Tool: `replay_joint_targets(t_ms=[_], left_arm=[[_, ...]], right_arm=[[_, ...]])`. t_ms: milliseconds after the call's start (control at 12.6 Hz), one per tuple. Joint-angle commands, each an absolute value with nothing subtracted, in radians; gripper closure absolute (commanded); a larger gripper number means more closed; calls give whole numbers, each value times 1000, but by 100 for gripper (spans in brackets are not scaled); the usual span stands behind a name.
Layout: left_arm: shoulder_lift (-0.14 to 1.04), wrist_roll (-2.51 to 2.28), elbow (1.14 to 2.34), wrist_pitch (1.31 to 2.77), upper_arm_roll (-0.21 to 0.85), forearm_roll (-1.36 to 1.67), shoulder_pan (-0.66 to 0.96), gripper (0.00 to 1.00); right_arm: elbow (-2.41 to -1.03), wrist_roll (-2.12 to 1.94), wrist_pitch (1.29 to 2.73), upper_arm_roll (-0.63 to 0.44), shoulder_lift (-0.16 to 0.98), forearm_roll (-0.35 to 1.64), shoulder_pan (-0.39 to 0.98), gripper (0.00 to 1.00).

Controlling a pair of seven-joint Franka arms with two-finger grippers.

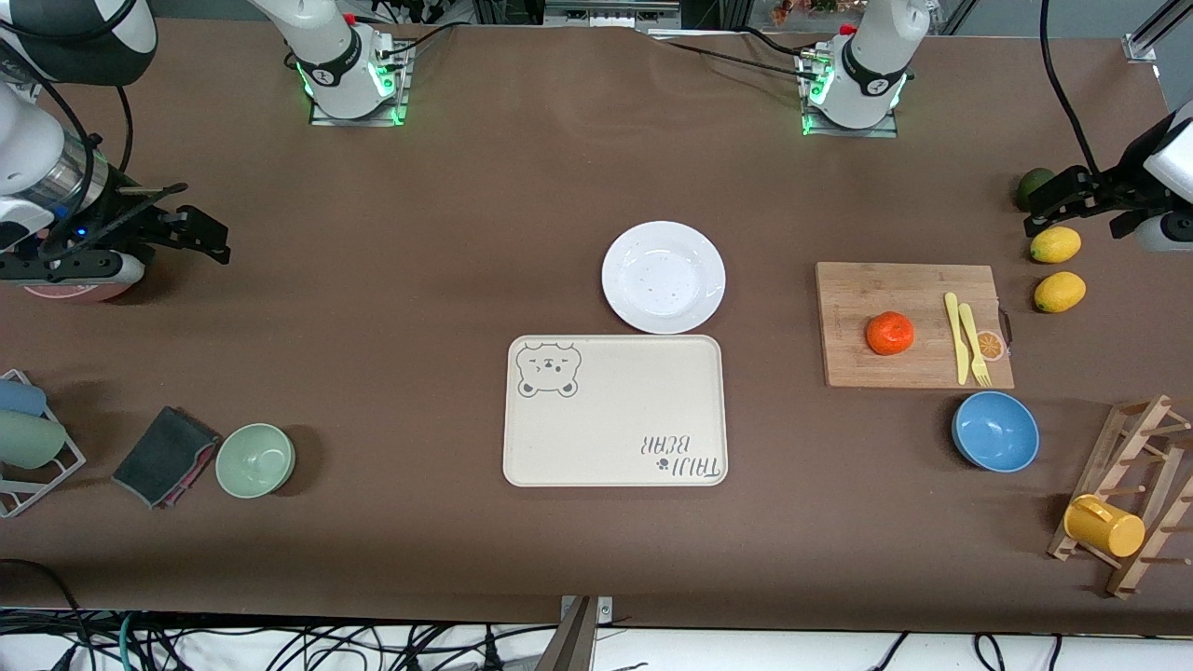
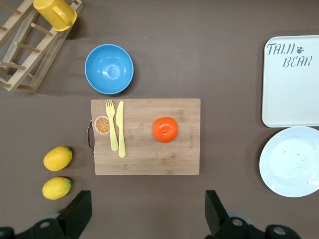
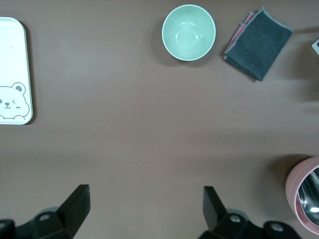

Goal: Place orange and plate with both arms

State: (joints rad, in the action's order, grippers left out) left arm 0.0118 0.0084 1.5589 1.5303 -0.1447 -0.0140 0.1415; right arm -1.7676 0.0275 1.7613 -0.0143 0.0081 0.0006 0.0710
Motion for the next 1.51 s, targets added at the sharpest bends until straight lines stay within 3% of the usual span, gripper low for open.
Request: replay_joint_targets(t_ms=[0, 1434], left_arm=[[28, 8, 1529, 1520, -146, -5, 143, 0], [31, 8, 1529, 1523, -147, -5, 140, 0]], right_arm=[[-1769, 26, 1756, -8, -6, 17, 60, 0], [-1769, 9, 1750, -6, -6, 17, 60, 0]])
